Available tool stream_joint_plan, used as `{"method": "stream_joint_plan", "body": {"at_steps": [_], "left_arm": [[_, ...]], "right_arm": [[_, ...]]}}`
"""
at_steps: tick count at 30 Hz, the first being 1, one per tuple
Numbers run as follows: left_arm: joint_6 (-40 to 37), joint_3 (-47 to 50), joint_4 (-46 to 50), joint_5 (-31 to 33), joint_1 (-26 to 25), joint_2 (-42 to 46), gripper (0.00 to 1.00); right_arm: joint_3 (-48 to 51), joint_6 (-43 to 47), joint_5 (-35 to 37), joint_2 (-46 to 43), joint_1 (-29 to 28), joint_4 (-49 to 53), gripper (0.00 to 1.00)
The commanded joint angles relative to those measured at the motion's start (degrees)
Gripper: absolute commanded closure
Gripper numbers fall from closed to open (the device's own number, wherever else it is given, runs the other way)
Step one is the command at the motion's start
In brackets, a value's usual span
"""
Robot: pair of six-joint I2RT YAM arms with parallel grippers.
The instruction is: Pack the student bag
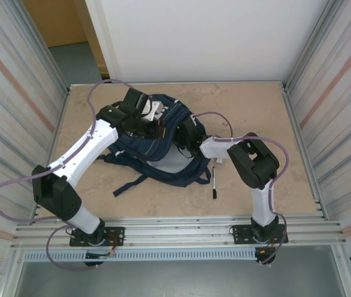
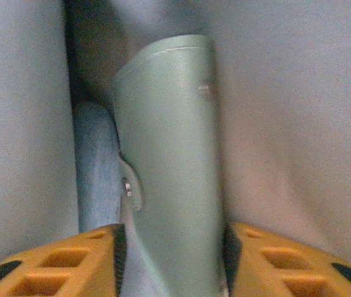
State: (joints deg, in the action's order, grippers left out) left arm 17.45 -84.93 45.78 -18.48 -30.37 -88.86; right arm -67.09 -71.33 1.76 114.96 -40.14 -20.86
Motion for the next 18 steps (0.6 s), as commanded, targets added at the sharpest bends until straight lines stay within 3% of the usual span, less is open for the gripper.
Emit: {"method": "stream_joint_plan", "body": {"at_steps": [1,11,16,18], "left_arm": [[3.1,1.9,-2.7,-2.8,0.0,5.1,1.0],[5.2,8.7,-9.3,-3.5,2.3,6.5,1.0],[6.7,10.7,-12.0,-4.9,2.1,5.3,1.0],[8.2,11.8,-12.4,-0.9,0.9,4.7,0.89]], "right_arm": [[-2.6,2.2,-1.0,-2.0,-2.3,2.9,0.44],[9.0,15.3,-10.3,-21.7,4.3,20.4,0.38],[14.3,21.7,-10.2,-32.2,6.5,28.8,0.37],[15.1,24.3,-10.1,-35.4,8.2,32.9,0.36]]}}
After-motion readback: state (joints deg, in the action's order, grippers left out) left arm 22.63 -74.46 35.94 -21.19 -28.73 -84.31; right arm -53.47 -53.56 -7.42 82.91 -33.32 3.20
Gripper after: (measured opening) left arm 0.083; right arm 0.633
